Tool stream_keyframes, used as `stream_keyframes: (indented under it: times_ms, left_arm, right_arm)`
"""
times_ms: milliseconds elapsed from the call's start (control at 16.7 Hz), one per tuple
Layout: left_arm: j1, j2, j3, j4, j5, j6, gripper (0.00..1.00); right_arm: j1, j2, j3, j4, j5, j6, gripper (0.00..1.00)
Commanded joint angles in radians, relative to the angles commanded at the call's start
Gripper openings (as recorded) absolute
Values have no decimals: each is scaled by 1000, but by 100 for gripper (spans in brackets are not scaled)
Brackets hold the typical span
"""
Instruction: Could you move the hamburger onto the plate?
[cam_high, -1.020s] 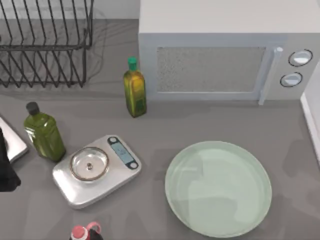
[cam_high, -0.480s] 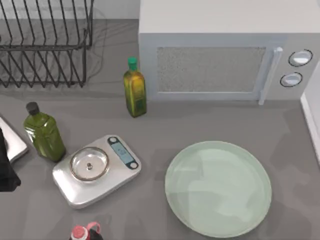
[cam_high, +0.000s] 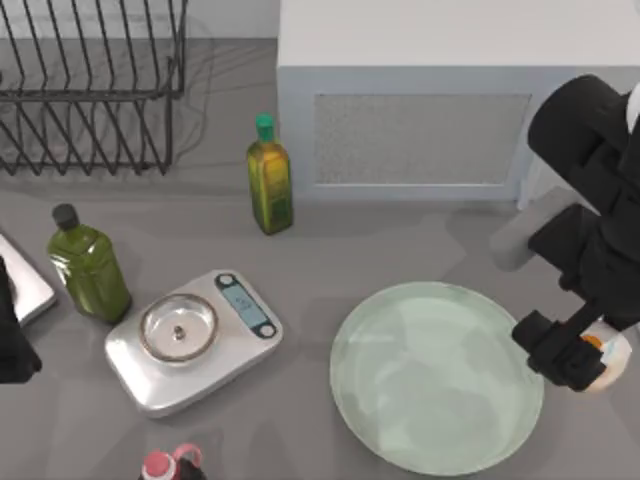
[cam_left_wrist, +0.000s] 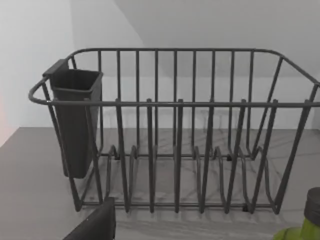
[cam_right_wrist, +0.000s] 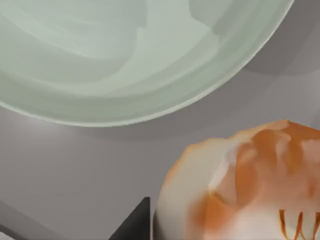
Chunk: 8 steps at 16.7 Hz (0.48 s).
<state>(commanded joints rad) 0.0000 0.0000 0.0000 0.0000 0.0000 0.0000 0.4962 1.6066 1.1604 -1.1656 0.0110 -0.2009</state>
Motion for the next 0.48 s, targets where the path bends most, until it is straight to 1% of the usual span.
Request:
stream_keyframes:
  times_ms: [240,360,480]
  left_arm:
    - [0,0,0,0,0,0,100]
    - [0,0,0,0,0,0,100]
    - [0,0,0,0,0,0,100]
  right_arm:
    - [133,135,101,10,-5,411,0]
    - [174,187,146,22,-6,575,0]
    - [197,225,184,39,-7,704,0]
